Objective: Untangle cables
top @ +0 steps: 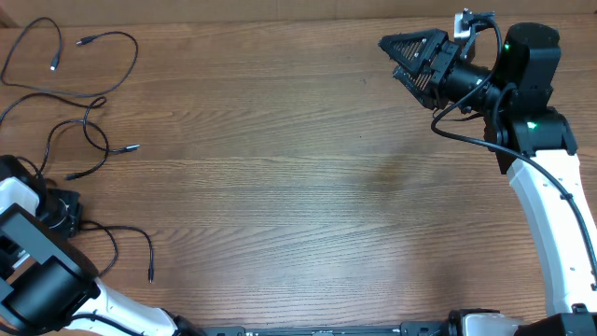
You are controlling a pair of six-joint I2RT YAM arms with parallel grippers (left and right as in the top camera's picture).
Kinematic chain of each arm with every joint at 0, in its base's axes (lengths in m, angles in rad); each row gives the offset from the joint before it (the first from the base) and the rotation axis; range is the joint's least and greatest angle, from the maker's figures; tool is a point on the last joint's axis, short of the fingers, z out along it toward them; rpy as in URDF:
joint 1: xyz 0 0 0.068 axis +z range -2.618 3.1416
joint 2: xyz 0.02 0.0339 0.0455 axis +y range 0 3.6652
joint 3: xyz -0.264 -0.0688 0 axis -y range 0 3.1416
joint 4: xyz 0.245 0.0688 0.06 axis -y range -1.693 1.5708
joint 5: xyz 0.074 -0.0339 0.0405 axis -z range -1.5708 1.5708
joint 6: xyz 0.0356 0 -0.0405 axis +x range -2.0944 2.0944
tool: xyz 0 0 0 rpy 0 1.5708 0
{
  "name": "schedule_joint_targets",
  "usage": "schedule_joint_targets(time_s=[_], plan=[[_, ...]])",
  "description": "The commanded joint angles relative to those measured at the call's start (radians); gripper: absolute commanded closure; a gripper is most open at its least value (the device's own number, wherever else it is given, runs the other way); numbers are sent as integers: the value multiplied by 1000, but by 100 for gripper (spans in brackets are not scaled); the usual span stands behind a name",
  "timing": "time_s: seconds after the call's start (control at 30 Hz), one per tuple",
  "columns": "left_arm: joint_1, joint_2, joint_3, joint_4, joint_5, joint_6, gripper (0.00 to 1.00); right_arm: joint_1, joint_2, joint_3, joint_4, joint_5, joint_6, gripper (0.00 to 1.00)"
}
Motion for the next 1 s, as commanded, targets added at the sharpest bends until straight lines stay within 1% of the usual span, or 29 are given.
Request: schedule_joint_targets(time_s=[0.0,0.1,0.2,0.27,0.33,0.37,0.5,0.63,0.83,0.9,0.97], plan=[[59,28,-34,3,-14,-140,78,-2,2,14,5,9,-8,3],[102,28,-34,13,53,-179,79,-2,2,14,5,9,-8,3],[145,28,-34,49,158,-181,82,-2,2,14,5,9,-8,3],[162,28,-34,61,185,-181,83,-2,2,14,5,10,-9,3],[169,28,-33,81,180,-166,82,-2,2,14,5,10,-9,3],[169,28,-33,102,177,-139,81,-2,3,14,5,10,-9,3],[161,28,-21,128,185,-127,81,-2,3,14,5,10,-9,3],[146,28,13,126,185,-123,82,-2,3,14,5,10,-9,3],[140,28,66,101,185,-125,80,-2,3,14,5,9,-9,3],[141,28,69,101,185,-124,77,-2,3,14,5,10,-9,3],[141,28,70,100,185,-116,63,-2,3,14,5,10,-9,3]])
